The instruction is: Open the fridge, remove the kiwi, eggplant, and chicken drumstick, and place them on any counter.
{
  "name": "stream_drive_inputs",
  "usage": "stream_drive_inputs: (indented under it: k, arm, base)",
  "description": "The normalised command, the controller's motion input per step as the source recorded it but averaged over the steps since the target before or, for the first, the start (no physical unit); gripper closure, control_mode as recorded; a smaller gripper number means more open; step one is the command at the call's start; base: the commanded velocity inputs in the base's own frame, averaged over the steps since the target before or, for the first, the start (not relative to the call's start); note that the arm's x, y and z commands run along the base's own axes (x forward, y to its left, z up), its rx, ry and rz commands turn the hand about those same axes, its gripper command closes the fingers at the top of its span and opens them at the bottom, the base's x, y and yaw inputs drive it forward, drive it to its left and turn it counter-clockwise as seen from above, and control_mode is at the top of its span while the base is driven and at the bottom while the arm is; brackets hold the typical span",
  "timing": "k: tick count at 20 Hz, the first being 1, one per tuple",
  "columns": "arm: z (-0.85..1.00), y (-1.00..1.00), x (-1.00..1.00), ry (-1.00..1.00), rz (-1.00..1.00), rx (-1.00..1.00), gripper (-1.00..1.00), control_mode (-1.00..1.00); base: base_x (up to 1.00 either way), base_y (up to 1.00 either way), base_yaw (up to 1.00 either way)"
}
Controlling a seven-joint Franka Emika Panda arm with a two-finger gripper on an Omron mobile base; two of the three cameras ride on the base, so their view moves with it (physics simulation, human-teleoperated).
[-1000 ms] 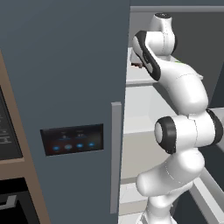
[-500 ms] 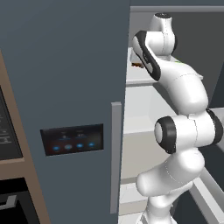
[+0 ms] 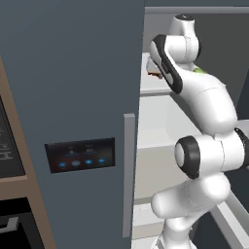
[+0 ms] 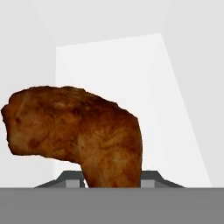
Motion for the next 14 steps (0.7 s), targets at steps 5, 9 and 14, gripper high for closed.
stream_drive_inputs:
  k: [5,9,14]
  arm:
    - [-0.04,0.16,-0.60,0.00,0.00,0.00,1.00,-1.00]
    - [0.10,0.08,-0.53,0.04,0.00,0.00,1.00,-1.00]
    - [0.01,0.00,-0.69,0.00,0.00,0.00,1.00,-1.00]
  base:
    - [0.00,0.00,0.00]
    - [0.00,0.00,0.00]
    - [0.00,0.00,0.00]
